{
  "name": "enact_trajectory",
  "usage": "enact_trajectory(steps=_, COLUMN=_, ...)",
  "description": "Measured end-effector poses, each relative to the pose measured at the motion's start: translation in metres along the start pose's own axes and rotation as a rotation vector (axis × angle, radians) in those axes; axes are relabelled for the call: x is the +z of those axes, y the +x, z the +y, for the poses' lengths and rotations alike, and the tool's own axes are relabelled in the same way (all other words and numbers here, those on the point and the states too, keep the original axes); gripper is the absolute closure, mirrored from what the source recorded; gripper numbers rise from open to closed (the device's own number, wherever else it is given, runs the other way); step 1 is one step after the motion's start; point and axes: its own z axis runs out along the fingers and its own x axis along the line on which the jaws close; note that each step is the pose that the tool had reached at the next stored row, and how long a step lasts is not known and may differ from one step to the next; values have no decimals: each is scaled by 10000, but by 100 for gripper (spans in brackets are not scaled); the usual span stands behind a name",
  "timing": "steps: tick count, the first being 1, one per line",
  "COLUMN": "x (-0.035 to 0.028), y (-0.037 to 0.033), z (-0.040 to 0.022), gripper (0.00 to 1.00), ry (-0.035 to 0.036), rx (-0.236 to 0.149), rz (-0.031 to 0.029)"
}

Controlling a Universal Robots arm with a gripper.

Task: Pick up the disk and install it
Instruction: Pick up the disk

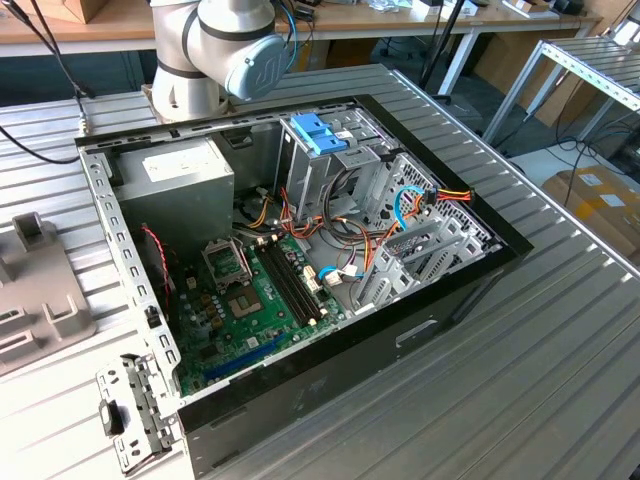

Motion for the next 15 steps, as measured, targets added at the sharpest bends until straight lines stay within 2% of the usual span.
enact_trajectory(steps=9, x=-43, y=0, z=1, gripper=62, ry=6, rx=-4, rz=-76)
enact_trajectory(steps=10, x=-63, y=-2, z=2, gripper=63, ry=11, rx=-8, rz=-123)
enact_trajectory(steps=12, x=-173, y=-6, z=7, gripper=63, ry=15, rx=-8, rz=-161)
enact_trajectory(steps=15, x=-200, y=-6, z=8, gripper=63, ry=17, rx=-9, rz=-176)
